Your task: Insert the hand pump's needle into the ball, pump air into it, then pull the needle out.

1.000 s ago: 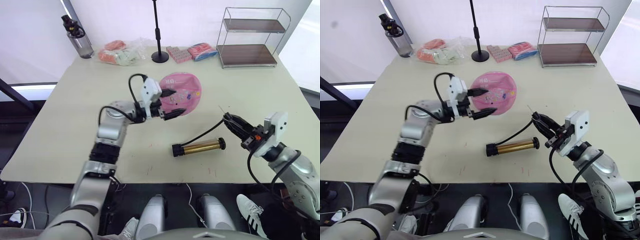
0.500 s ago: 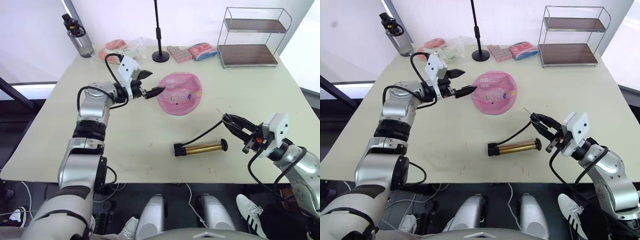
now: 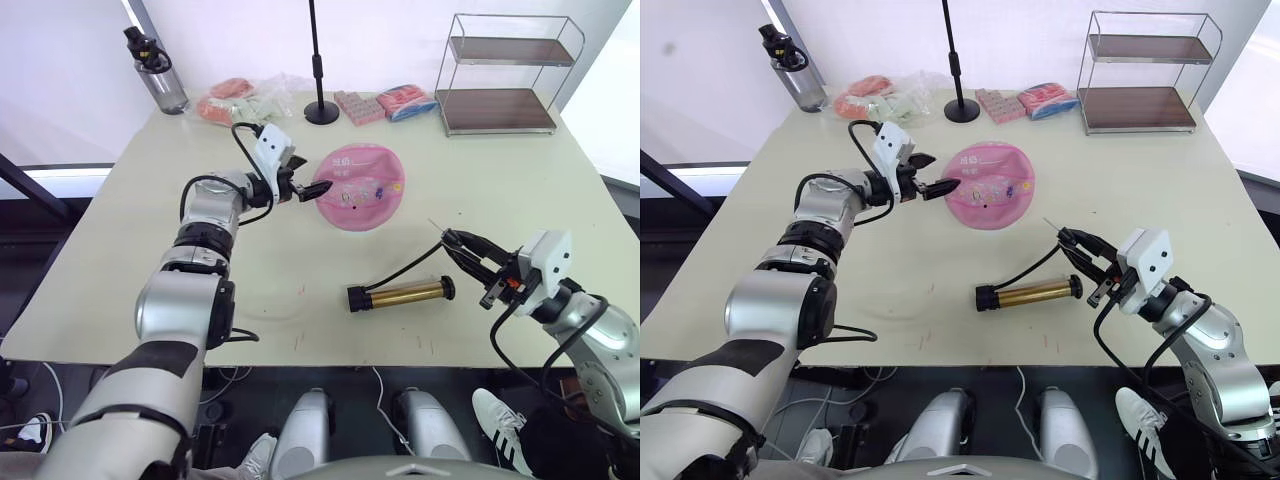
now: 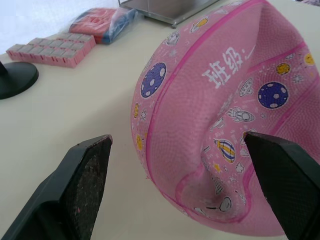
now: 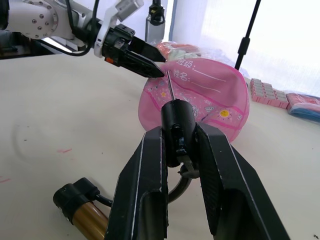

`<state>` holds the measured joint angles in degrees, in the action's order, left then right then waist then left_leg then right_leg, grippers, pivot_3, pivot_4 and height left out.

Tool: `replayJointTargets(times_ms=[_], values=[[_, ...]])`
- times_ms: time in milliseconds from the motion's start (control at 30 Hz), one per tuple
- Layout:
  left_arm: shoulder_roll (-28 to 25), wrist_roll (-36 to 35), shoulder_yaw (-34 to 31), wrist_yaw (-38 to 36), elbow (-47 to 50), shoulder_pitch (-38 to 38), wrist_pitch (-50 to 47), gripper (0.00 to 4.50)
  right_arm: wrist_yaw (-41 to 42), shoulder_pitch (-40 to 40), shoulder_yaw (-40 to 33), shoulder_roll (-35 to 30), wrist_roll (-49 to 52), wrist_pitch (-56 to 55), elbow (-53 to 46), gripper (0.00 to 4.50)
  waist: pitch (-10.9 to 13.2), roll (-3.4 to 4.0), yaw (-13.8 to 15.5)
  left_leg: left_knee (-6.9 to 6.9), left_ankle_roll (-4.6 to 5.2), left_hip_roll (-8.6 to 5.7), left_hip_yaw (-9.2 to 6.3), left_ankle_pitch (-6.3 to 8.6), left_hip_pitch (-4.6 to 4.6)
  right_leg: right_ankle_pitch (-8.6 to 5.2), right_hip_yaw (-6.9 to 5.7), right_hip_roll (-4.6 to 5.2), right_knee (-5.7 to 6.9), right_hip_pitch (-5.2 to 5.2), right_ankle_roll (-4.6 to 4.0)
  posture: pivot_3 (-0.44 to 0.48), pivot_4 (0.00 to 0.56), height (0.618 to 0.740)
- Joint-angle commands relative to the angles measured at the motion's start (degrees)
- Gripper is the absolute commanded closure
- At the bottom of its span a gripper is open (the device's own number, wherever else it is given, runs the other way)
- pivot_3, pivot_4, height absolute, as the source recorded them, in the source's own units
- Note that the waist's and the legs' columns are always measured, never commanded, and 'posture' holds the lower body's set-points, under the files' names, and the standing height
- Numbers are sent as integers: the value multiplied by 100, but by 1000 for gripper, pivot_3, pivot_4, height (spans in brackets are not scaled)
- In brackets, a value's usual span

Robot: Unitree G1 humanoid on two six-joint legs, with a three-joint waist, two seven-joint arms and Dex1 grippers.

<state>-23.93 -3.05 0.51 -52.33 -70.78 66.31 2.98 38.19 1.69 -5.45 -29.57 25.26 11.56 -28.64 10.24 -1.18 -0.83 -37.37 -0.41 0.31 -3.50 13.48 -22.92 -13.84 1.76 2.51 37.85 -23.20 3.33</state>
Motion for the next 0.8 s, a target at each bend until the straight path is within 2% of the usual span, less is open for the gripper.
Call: replayJointTargets(times_ms=[33,333,800], values=[[98,76,-109,192,-148,153,71,21,-36,29,-92,27,-21,-176,-184,4190,0,0,0,0,0,0,0,0,0,0,0,0,0,0,0,0,150,731],[352,123,-278,753,-363,155,77,21,-226,21,-109,63,91,102,-297,4190,1,-2,0,-2,0,0,-1,0,0,1,0,0,3,0,-1,0,150,731],[534,-48,-687,912,-259,-113,80,21,-376,-341,-31,18,329,811,-347,4190,1,-2,-2,-2,0,0,-3,0,1,13,-1,0,4,0,-20,0,150,731]])
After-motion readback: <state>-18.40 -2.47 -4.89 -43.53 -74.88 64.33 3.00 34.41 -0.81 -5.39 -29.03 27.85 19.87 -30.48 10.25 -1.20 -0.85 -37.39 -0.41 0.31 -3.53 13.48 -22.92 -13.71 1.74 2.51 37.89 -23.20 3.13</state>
